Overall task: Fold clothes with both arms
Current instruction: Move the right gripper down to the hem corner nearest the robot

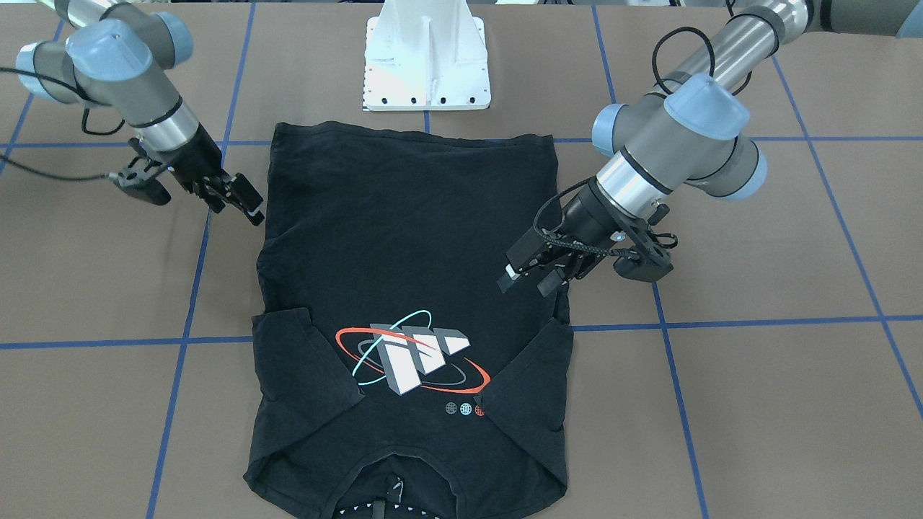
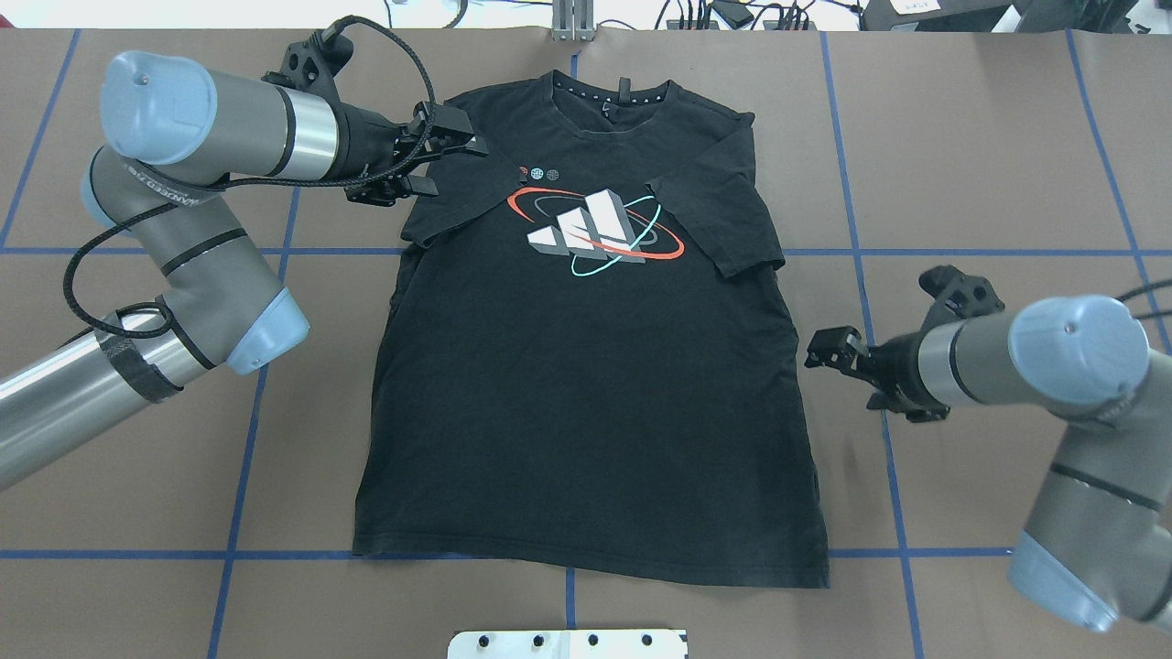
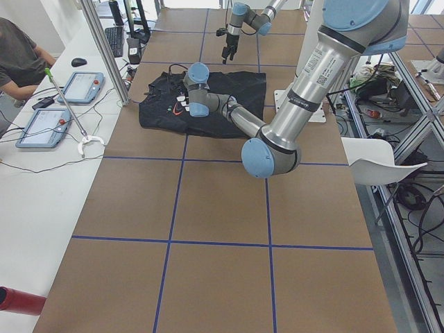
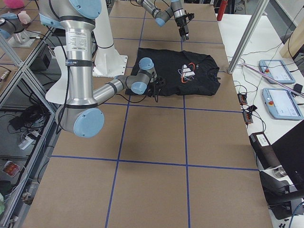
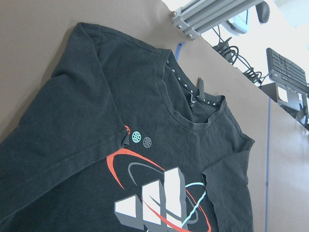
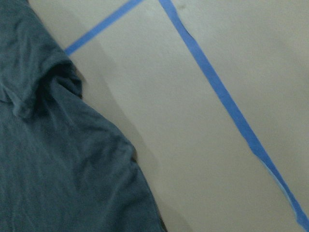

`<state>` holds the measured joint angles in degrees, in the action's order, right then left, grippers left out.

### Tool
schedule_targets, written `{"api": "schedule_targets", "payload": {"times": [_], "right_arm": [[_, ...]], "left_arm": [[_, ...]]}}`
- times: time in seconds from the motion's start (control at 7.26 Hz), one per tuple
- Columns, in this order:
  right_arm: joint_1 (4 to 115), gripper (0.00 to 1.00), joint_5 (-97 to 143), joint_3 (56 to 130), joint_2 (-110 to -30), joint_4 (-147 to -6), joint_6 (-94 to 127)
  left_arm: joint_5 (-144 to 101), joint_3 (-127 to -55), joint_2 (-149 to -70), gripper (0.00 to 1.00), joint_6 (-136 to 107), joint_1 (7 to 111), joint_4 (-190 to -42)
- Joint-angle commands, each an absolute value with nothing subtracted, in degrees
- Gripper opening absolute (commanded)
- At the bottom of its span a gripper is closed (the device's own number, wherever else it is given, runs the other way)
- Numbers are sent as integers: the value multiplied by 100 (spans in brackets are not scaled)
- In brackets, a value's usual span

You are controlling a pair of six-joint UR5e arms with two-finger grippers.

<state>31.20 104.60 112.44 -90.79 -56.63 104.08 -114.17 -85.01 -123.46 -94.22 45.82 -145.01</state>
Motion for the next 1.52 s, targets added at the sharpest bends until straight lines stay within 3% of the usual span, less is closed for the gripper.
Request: {"api": "schedule_targets", "payload": {"times": [0.0,0.55,1.24,1.38], "right_arm": [[2237,100,9908,11566,-9378,-5660,11291],[820,99,9178,11996,-9789,-5669,11953],[607,96,9026,11971,-9870,-5669,12173],[598,88,9026,11962,-9870,-5678,12173]], "left_arm": [[-11365,-8543,-12340,92,-9422,4492,-14511],[-11364,-8534,-12331,92,-9387,4482,-14502],[-11355,-8517,-12314,92,-9360,4482,-14502],[-11355,-8517,-12313,92,-9352,4482,-14502]]}}
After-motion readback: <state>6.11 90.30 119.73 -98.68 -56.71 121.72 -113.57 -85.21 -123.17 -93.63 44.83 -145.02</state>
